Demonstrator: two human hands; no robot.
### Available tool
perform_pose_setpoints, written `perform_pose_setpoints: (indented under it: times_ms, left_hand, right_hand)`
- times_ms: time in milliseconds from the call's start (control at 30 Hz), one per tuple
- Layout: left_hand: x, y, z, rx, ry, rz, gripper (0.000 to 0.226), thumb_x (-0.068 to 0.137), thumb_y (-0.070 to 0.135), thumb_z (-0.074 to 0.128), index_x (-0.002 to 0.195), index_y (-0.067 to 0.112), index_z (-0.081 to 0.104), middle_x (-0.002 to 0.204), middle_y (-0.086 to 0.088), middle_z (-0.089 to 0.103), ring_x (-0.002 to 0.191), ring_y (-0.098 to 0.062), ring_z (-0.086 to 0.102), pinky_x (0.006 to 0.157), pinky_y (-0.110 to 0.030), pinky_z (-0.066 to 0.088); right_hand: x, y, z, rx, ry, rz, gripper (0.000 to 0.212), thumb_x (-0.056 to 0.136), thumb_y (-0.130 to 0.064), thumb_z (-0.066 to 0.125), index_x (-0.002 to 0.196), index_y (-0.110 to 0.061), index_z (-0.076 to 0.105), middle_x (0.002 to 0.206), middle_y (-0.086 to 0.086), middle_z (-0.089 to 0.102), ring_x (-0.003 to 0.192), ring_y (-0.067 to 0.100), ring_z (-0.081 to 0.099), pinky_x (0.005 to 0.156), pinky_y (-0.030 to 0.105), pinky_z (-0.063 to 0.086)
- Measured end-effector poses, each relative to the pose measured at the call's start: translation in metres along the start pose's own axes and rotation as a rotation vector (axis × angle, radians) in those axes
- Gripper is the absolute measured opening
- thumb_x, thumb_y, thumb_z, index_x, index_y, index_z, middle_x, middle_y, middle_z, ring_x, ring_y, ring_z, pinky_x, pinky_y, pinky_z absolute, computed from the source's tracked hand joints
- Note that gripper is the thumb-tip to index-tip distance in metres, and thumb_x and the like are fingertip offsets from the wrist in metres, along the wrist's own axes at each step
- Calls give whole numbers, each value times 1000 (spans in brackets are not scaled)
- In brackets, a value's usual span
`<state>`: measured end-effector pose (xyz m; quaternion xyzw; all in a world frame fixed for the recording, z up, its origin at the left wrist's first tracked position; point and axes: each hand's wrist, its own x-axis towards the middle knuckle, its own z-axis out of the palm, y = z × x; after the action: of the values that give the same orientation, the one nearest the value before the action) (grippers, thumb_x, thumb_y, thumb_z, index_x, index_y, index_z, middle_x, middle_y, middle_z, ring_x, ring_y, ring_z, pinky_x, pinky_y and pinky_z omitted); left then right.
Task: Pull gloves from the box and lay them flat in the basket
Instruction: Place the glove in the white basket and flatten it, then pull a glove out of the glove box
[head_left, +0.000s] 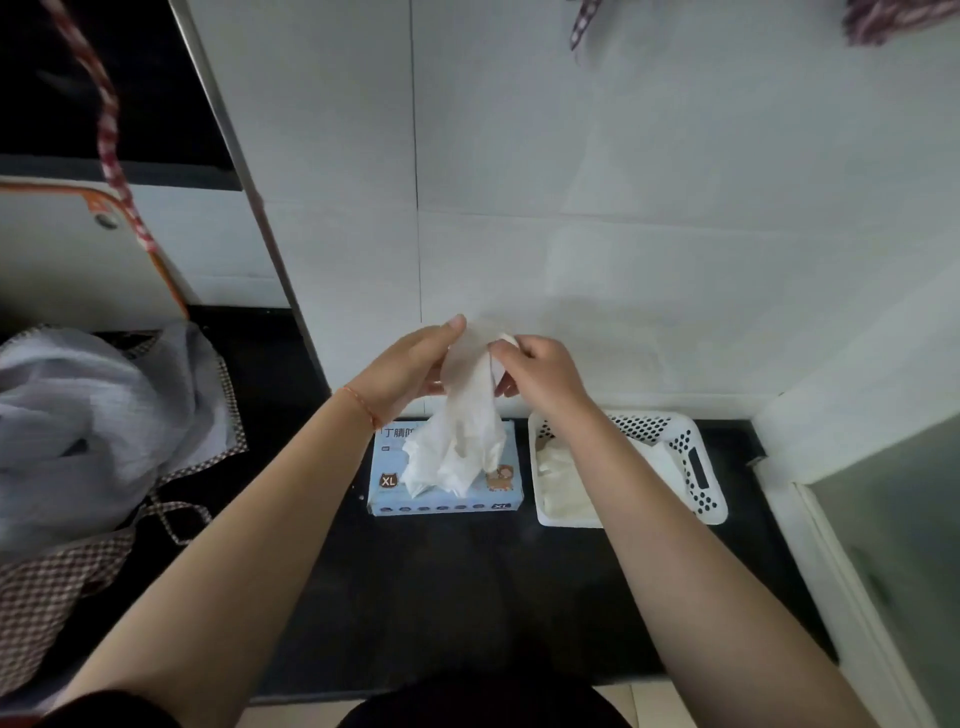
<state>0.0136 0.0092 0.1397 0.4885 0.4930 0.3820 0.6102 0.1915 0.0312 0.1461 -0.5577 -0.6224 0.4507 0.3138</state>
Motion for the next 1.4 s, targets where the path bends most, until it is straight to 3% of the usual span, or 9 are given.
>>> perform_pose_setpoints:
  times_ms: [100,233,367,500,633,833,1067,1233,1400]
  left_hand:
    - [3,-9,15,32,-10,-12,47,84,39,72,114,5,63,107,-13,70,96,-24,67,94,-41,54]
    - [15,-11,40,67,137,-3,17,93,18,66,93,2,68,81,-10,60,75,-21,56,81,-39,51]
    - [26,-6,65,272,70,37,18,92,22,65,82,7,70,78,-2,64,74,-14,56,76,-31,46]
    - [36,-6,90,455,42,85,16,92,26,64,84,17,73,83,-1,72,73,-8,60,76,-20,46]
    - [43,-14,109,533,75,99,12,93,30,64,85,25,73,85,3,73,74,-6,59,74,-16,44]
    - [46,-19,131,479,119,106,4,88,26,71,92,24,71,68,5,62,56,2,51,58,-8,39]
    - [50,-34,130,735,116,-97,41,92,30,63,61,12,43,56,1,35,52,-13,32,50,-24,26]
    - [46,-36,104,533,169,-120,48,86,31,68,57,17,32,57,2,25,54,-15,23,55,-29,20]
    - [56,-32,83,215,164,-137,26,79,32,71,65,16,56,60,3,44,54,-13,39,59,-25,34]
  right_hand:
    - [-5,9,-18,43,3,135,42,96,-33,53,85,6,65,63,14,68,57,18,67,65,31,56]
    - [-13,27,-48,55,-65,181,17,88,-16,57,98,-10,69,83,3,70,76,20,73,71,34,58]
    - [-25,36,-75,-35,-135,106,37,81,-26,76,116,-24,64,108,-10,70,97,6,67,84,27,54]
    - [-31,40,-98,-42,-74,102,21,82,-35,76,87,-15,70,83,-6,68,75,9,63,68,26,48]
    - [-34,48,-122,-98,-6,69,39,88,-31,68,58,-15,48,56,-7,37,52,10,37,52,24,30]
    - [-28,49,-136,-160,83,17,11,87,-26,68,84,-16,70,75,-5,65,69,8,59,62,24,48]
    - [-18,57,-135,-130,149,2,11,88,-22,63,82,-13,63,71,-9,55,64,7,49,61,21,40]
    - [-14,75,-138,-14,66,155,13,92,-26,62,84,-17,59,75,-5,55,65,10,48,55,20,39]
    - [-10,100,-131,245,-1,330,16,89,-28,69,95,-14,65,89,4,67,79,21,63,68,32,48]
